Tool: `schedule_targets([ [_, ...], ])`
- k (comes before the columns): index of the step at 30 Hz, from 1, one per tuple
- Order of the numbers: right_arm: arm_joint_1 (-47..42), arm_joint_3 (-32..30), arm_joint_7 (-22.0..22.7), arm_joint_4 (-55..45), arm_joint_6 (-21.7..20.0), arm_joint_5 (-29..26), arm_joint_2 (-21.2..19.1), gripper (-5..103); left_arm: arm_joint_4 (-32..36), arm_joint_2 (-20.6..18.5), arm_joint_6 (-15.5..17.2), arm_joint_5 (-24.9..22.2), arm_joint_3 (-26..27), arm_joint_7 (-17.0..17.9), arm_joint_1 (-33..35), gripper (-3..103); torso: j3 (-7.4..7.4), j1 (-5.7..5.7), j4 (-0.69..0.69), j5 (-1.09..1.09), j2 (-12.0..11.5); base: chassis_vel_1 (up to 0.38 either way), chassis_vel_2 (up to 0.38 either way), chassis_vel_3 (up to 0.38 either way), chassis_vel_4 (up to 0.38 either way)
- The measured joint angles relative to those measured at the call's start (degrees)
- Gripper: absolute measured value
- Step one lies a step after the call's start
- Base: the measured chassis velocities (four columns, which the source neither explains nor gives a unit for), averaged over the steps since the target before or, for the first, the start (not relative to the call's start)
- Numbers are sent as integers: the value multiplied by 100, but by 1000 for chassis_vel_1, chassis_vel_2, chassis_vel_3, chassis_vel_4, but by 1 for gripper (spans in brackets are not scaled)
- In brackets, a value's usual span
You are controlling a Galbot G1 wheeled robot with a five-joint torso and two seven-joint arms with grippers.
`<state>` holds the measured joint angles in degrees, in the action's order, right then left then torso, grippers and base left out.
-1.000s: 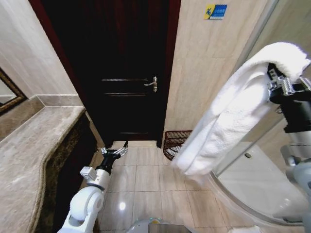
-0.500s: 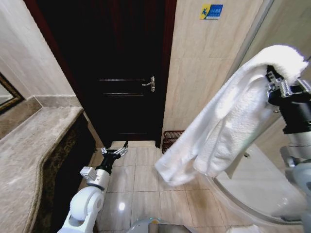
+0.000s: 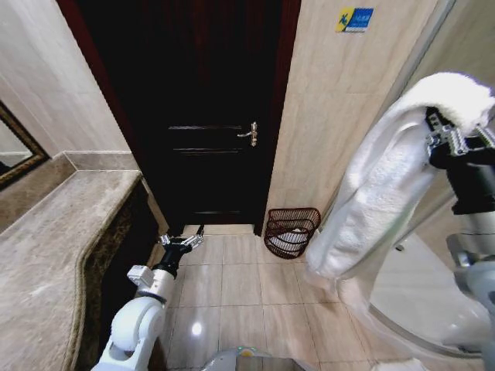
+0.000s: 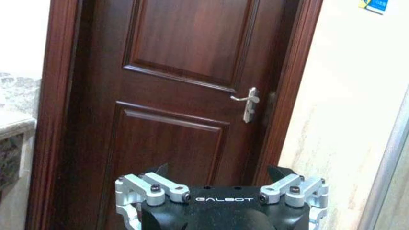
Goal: Discard the used towel into the hamper.
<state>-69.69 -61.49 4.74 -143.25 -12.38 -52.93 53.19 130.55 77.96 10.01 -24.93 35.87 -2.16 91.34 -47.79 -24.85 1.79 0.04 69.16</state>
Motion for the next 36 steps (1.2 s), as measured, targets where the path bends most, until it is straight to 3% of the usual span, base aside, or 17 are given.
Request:
schedule_targets([
  [15, -140, -9, -42, 1, 9, 79, 130, 14, 0, 0, 0, 0, -1, 0, 0, 100, -231, -190, 1, -6, 425, -10, -11, 5, 7],
  [36, -275, -94, -205, 1, 99, 107, 164, 14, 0, 0, 0, 0, 0, 0, 0, 100, -239, -196, 0, -4, 438, -27, 25, 25, -19],
])
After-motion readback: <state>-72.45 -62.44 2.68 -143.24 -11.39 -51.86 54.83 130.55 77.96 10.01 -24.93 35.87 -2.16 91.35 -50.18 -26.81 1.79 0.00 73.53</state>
